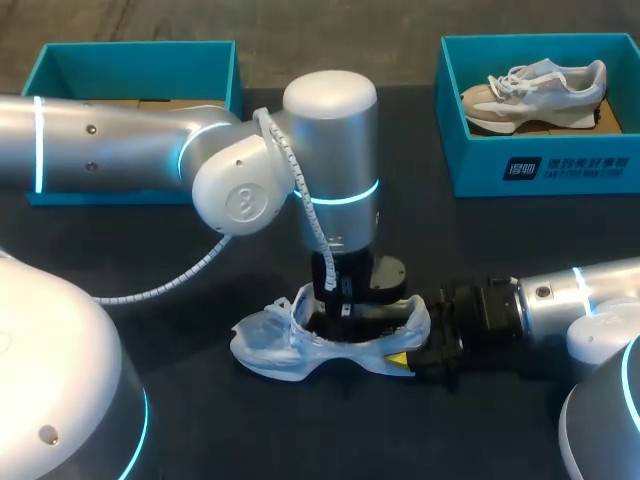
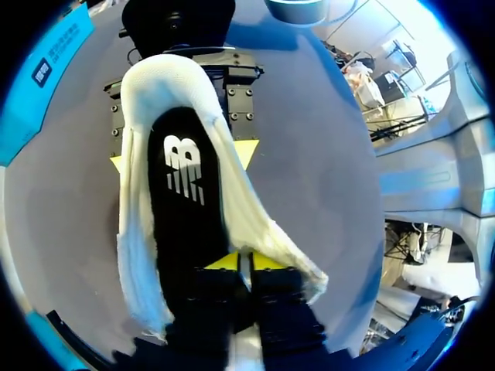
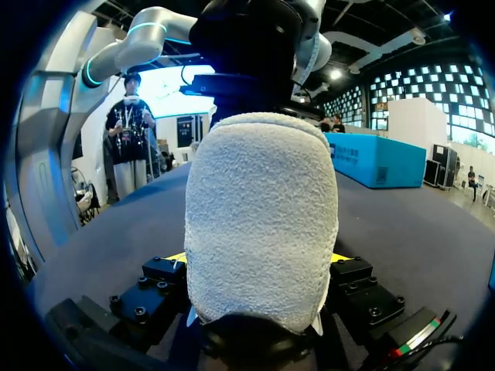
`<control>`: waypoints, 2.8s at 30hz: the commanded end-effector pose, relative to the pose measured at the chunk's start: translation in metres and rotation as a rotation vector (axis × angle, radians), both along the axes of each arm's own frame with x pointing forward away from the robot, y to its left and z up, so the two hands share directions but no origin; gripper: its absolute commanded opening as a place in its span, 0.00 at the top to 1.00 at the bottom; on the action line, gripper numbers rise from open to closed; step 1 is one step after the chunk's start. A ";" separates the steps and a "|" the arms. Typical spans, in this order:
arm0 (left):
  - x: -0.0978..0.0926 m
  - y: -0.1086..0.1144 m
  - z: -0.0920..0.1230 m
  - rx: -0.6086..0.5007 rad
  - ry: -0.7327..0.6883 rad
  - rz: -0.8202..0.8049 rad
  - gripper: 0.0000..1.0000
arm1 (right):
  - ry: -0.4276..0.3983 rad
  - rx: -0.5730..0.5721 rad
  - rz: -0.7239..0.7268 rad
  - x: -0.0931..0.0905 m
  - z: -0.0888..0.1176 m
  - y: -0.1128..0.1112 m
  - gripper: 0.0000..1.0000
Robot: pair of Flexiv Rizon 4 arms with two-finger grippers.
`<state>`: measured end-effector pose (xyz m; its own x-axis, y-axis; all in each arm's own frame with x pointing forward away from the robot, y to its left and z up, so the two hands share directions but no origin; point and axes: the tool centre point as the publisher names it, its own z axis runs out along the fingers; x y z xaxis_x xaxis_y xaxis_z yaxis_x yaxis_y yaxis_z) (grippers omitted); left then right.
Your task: Take the shoe out of the shoebox, open the shoe tongue, remove and reinsert the insole, then place the shoe into the shoebox
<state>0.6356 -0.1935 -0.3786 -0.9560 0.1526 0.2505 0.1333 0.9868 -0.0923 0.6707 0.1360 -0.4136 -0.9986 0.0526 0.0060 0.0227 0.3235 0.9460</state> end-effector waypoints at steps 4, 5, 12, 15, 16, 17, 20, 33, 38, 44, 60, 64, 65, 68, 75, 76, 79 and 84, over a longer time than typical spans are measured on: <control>-0.003 0.002 -0.006 0.009 -0.035 0.020 0.60 | 0.001 -0.004 -0.002 -0.001 0.000 0.000 1.00; -0.003 0.001 -0.007 0.011 -0.037 0.022 0.60 | 0.001 -0.004 -0.002 -0.001 0.000 0.000 1.00; 0.001 -0.003 -0.014 0.016 -0.092 0.041 0.58 | 0.001 -0.004 -0.002 -0.001 0.000 0.000 1.00; 0.005 -0.005 -0.015 0.018 -0.105 0.060 0.58 | 0.001 -0.004 -0.002 -0.001 0.000 0.000 1.00; 0.007 -0.005 -0.016 0.018 -0.106 0.060 0.58 | 0.001 -0.004 -0.002 -0.001 0.000 0.000 1.00; 0.009 -0.006 -0.015 0.019 -0.109 0.064 0.58 | 0.001 -0.004 -0.002 -0.001 0.000 0.000 1.00; 0.014 -0.005 -0.014 0.008 -0.083 0.081 0.56 | 0.001 -0.004 -0.002 -0.001 0.000 0.000 1.00; 0.020 -0.002 -0.017 0.014 -0.115 0.098 0.57 | 0.001 -0.004 -0.002 -0.001 0.000 0.000 1.00; 0.012 0.003 -0.024 0.019 -0.126 0.086 0.55 | 0.001 -0.004 -0.002 -0.001 0.000 0.000 1.00; 0.005 0.005 -0.034 0.042 -0.155 0.087 0.56 | 0.001 -0.004 -0.002 -0.001 0.000 0.000 1.00; 0.039 0.004 -0.042 0.122 -0.372 0.151 0.65 | 0.001 -0.004 -0.002 -0.001 0.000 0.000 1.00; 0.051 0.006 -0.038 0.128 -0.397 0.160 0.85 | 0.001 -0.004 -0.002 -0.001 0.000 0.000 1.00; 0.054 0.007 -0.037 0.128 -0.399 0.161 0.96 | 0.001 -0.004 -0.002 -0.001 0.000 0.000 1.00; 0.059 0.008 -0.035 0.130 -0.406 0.163 1.00 | 0.001 -0.004 -0.002 -0.001 0.000 0.000 1.00; 0.061 0.013 -0.027 0.081 -0.335 0.156 1.00 | 0.001 -0.004 -0.002 -0.001 0.000 0.000 1.00; 0.059 0.014 -0.024 0.063 -0.313 0.153 1.00 | 0.001 -0.004 -0.002 -0.001 0.000 0.000 1.00; 0.052 0.016 -0.018 0.015 -0.260 0.139 1.00 | 0.001 -0.004 -0.002 -0.001 0.000 0.000 1.00; 0.036 0.018 -0.003 -0.088 -0.155 0.105 1.00 | 0.001 -0.004 -0.002 -0.001 0.000 0.000 1.00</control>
<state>0.6706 -0.1915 -0.3926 -0.9977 0.0447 0.0514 0.0421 0.9978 -0.0508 0.6731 0.1344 -0.4136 -0.9985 0.0541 0.0065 0.0236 0.3235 0.9459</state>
